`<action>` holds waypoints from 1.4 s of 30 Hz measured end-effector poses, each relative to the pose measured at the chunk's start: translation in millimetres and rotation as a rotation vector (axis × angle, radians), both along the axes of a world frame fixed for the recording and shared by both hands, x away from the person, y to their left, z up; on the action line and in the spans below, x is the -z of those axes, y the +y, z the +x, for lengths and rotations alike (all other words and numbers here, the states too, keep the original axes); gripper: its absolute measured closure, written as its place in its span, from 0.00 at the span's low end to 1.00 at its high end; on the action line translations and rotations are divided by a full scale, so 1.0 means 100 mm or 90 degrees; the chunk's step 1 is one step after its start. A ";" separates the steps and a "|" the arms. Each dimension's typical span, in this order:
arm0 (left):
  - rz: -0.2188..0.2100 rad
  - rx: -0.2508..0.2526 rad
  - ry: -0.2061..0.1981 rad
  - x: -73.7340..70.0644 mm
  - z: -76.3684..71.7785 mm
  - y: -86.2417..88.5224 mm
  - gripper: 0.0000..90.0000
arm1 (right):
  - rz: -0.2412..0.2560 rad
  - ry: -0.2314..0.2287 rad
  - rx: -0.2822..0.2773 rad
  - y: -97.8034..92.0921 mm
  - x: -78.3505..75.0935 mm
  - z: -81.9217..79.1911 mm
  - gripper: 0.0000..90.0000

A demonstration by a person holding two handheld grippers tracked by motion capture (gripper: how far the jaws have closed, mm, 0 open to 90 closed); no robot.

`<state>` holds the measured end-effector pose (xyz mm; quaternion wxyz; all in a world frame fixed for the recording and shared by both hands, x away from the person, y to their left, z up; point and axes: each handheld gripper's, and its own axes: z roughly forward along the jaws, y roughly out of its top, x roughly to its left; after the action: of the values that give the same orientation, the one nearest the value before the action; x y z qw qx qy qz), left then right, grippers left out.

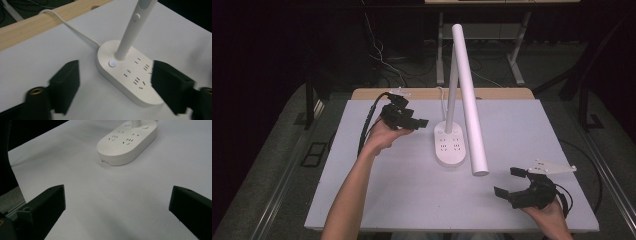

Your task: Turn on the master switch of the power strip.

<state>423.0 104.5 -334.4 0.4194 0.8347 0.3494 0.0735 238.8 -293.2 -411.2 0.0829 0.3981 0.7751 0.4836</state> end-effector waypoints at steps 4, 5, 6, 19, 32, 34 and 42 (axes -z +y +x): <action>-0.014 0.004 0.015 0.01 -0.07 0.08 0.00 | 0.001 -0.001 0.002 0.00 0.00 0.00 0.00; -0.019 0.004 0.013 0.01 -0.09 0.11 0.00 | 0.002 0.000 0.003 0.00 0.00 0.00 0.00; -0.022 0.004 0.012 0.00 -0.12 0.13 0.00 | 0.001 0.000 0.003 0.00 0.00 0.00 0.00; -0.062 -0.021 -0.011 0.04 -0.46 0.37 0.00 | 0.000 -0.001 0.004 0.00 0.00 0.00 0.00; -0.096 -0.029 -0.029 0.23 -0.81 0.50 0.00 | -0.001 0.001 0.006 0.01 0.00 0.00 0.00; -0.099 -0.026 -0.029 0.27 -0.86 0.51 0.00 | -0.001 0.001 0.006 0.01 0.00 0.00 0.00; -0.099 -0.019 -0.029 0.45 -1.09 0.52 0.00 | -0.003 0.003 0.005 0.02 0.00 0.00 0.00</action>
<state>314.4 156.2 -379.6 0.4895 0.7925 0.3569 0.0711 238.5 -291.7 -411.5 0.0840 0.4024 0.7748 0.4803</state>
